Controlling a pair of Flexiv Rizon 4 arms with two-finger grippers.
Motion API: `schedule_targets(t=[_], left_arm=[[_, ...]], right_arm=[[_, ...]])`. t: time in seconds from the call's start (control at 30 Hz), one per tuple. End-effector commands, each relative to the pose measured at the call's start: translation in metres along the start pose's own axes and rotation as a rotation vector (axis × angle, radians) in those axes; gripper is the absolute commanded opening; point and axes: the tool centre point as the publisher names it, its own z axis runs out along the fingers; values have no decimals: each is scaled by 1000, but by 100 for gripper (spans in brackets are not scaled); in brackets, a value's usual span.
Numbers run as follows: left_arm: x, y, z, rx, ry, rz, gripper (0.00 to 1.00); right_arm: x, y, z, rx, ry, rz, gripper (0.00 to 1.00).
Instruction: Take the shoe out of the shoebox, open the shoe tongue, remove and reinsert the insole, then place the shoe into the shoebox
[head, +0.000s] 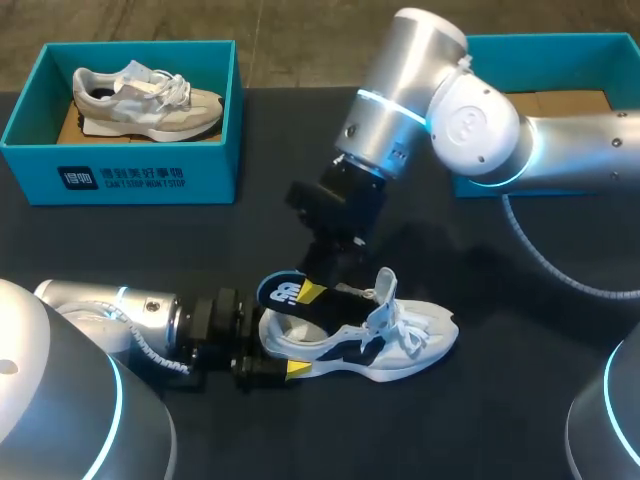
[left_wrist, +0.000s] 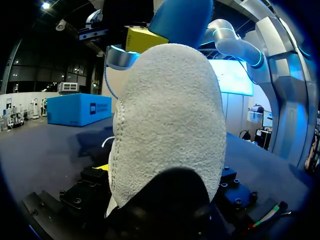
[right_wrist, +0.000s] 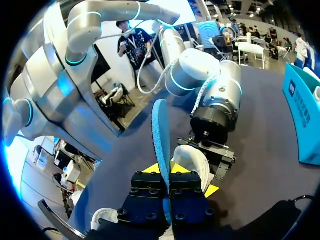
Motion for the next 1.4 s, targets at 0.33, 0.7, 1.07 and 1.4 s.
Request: schedule_targets(t=[0.33,0.7,1.07,1.4], left_arm=[[0,1,0,1,0,0,0],[0,1,0,1,0,0,0],[0,1,0,1,0,0,0],[0,1,0,1,0,0,0]], right_arm=[[-3,44,-30,-181,-92,-173,0],[10,56,-67,-330,-216,-181,0],[29,72,-92,-384,-282,-227,0],[29,72,-92,-384,-282,-227,0]])
